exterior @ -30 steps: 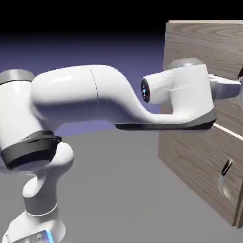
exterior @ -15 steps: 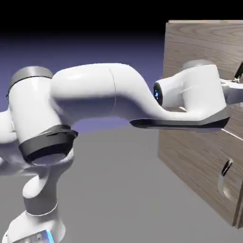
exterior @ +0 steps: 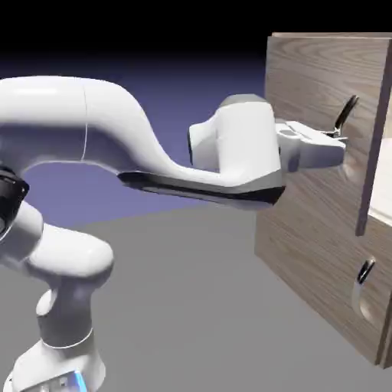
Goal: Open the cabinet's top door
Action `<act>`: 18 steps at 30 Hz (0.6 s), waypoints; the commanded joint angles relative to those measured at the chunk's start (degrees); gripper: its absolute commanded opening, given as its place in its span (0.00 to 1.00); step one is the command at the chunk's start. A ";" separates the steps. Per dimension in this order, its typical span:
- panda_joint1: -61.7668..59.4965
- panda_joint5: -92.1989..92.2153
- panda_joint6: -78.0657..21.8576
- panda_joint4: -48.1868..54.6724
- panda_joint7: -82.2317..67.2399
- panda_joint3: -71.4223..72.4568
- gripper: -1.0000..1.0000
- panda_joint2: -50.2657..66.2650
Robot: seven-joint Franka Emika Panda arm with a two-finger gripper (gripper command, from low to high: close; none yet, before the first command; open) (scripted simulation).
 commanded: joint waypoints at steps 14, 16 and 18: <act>-29.06 14.51 -3.25 -14.94 -0.03 25.88 0.00 -4.52; -33.21 16.72 -2.85 -16.51 0.20 29.67 0.00 -5.54; -37.36 19.30 -2.33 -18.11 0.15 33.49 0.00 -6.86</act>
